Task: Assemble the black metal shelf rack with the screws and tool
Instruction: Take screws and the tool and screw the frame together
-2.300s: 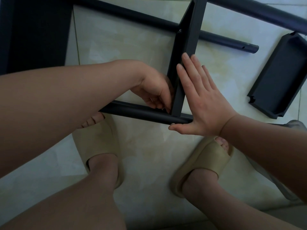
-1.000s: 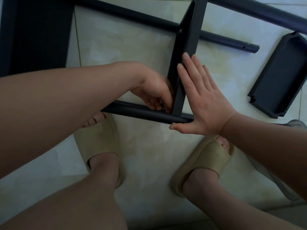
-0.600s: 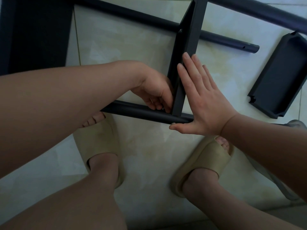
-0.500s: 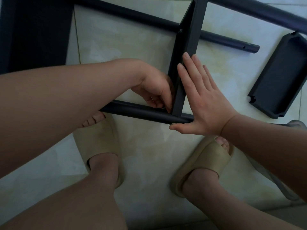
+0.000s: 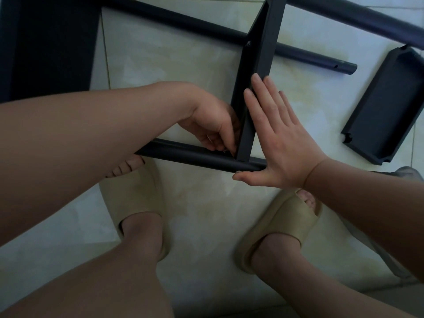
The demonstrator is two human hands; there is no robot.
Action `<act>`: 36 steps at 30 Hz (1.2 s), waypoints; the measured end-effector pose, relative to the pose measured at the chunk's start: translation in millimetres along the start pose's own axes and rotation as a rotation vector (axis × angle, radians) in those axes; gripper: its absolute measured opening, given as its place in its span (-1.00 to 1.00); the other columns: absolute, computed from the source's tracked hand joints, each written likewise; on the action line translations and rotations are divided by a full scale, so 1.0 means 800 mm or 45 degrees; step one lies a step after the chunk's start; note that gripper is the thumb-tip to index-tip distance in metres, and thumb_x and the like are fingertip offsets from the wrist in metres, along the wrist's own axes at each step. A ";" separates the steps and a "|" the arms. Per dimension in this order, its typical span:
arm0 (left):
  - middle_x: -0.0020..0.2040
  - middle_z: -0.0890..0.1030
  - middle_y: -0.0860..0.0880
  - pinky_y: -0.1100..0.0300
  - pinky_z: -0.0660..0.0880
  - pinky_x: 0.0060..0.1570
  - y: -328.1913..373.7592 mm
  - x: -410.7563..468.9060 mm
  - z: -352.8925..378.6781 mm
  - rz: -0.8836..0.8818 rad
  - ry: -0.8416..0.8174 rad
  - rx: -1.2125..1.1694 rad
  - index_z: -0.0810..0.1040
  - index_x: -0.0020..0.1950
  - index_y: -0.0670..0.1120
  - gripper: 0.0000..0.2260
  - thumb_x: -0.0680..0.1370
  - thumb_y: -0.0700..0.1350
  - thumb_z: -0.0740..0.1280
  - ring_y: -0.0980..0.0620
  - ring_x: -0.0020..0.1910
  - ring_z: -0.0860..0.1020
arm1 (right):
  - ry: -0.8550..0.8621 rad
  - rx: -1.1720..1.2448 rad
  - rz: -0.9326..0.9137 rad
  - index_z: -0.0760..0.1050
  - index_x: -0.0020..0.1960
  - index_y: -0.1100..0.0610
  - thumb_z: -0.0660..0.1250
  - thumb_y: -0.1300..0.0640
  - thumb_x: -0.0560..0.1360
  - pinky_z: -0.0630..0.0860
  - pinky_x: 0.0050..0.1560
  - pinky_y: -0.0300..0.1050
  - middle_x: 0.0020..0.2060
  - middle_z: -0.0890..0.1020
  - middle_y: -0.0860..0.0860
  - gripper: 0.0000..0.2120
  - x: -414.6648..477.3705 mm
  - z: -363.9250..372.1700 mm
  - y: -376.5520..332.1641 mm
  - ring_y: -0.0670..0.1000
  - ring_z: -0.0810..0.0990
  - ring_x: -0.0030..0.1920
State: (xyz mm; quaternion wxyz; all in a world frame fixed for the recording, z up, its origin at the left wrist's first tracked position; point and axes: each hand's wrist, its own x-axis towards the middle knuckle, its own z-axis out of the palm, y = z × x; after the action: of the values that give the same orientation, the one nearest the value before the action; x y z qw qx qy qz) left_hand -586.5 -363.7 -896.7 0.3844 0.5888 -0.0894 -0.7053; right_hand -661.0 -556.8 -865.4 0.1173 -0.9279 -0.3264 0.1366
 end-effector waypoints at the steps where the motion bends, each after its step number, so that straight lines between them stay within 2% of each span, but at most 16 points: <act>1: -0.13 0.63 -0.03 0.22 0.51 -0.11 0.001 -0.001 -0.001 -0.003 -0.009 0.000 0.62 0.06 -0.13 -0.86 0.53 -0.28 0.38 0.06 -0.16 0.55 | 0.003 0.002 -0.001 -0.07 0.64 0.31 0.19 -0.55 0.42 0.04 0.57 0.35 0.63 -0.06 0.26 0.18 0.000 0.000 0.000 0.26 -0.14 0.64; 6: -0.17 0.67 0.02 0.17 0.51 -0.05 0.000 0.001 0.001 -0.024 -0.007 -0.034 0.65 0.01 -0.10 -0.91 0.54 -0.22 0.38 0.06 -0.18 0.54 | 0.004 0.005 -0.001 -0.06 0.64 0.31 0.18 -0.55 0.42 0.04 0.57 0.35 0.63 -0.06 0.26 0.18 -0.001 0.000 0.000 0.26 -0.14 0.64; 10: -0.22 0.64 0.00 0.22 0.49 -0.13 -0.001 0.003 0.004 -0.003 0.020 -0.012 0.65 -0.08 -0.11 -0.92 0.53 -0.27 0.40 0.07 -0.24 0.52 | 0.005 0.004 -0.002 -0.07 0.64 0.31 0.19 -0.55 0.42 0.05 0.56 0.35 0.63 -0.06 0.26 0.18 0.000 0.000 0.000 0.26 -0.13 0.64; 13: -0.15 0.61 -0.07 0.19 0.49 -0.08 0.001 0.000 0.000 0.005 -0.001 -0.013 0.63 -0.01 -0.13 -0.89 0.52 -0.29 0.39 0.02 -0.15 0.54 | 0.006 0.006 -0.002 -0.07 0.64 0.31 0.17 -0.56 0.42 0.04 0.57 0.35 0.63 -0.06 0.26 0.18 -0.001 0.000 0.000 0.26 -0.13 0.64; 15: -0.14 0.63 -0.04 0.18 0.49 -0.04 0.001 -0.002 -0.002 -0.003 -0.021 -0.019 0.62 0.02 -0.12 -0.88 0.53 -0.28 0.38 0.02 -0.13 0.54 | 0.007 0.009 -0.002 -0.07 0.64 0.31 0.17 -0.56 0.43 0.04 0.57 0.35 0.63 -0.06 0.26 0.18 0.000 0.000 0.000 0.26 -0.14 0.64; 19: -0.17 0.66 0.00 0.20 0.53 -0.10 0.000 -0.002 0.001 -0.048 -0.073 -0.015 0.66 -0.01 -0.10 -0.90 0.55 -0.23 0.36 0.06 -0.22 0.56 | 0.005 0.002 0.000 -0.07 0.64 0.31 0.17 -0.56 0.43 0.04 0.57 0.34 0.63 -0.07 0.26 0.18 -0.001 0.000 0.000 0.25 -0.14 0.64; 23: -0.24 0.65 0.00 0.23 0.50 -0.14 0.000 0.002 0.003 -0.021 0.022 0.010 0.66 -0.11 -0.10 -0.91 0.53 -0.27 0.40 0.07 -0.26 0.52 | 0.011 0.010 -0.004 -0.06 0.64 0.32 0.17 -0.55 0.43 0.04 0.57 0.35 0.63 -0.06 0.27 0.18 -0.001 0.000 0.000 0.26 -0.13 0.64; 29: -0.12 0.67 -0.02 0.16 0.52 0.01 0.003 -0.004 -0.002 -0.021 -0.010 -0.017 0.63 0.06 -0.12 -0.86 0.54 -0.27 0.38 0.03 -0.12 0.58 | 0.010 0.011 -0.003 -0.07 0.64 0.31 0.19 -0.55 0.42 0.04 0.57 0.35 0.63 -0.06 0.26 0.18 -0.001 0.001 0.000 0.26 -0.13 0.64; 36: -0.23 0.66 -0.02 0.19 0.50 -0.07 -0.001 0.002 0.006 -0.022 -0.002 -0.069 0.67 -0.13 -0.10 -0.88 0.53 -0.29 0.38 0.08 -0.25 0.53 | 0.000 0.009 0.002 -0.07 0.64 0.31 0.19 -0.55 0.42 0.04 0.57 0.35 0.63 -0.07 0.27 0.19 -0.001 0.000 0.000 0.26 -0.14 0.64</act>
State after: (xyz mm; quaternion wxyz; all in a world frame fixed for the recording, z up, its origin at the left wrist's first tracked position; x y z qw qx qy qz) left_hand -591.1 -365.9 -896.9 0.3941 0.5783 -0.0653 -0.7113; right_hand -661.5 -557.1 -865.1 0.1206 -0.9278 -0.3251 0.1378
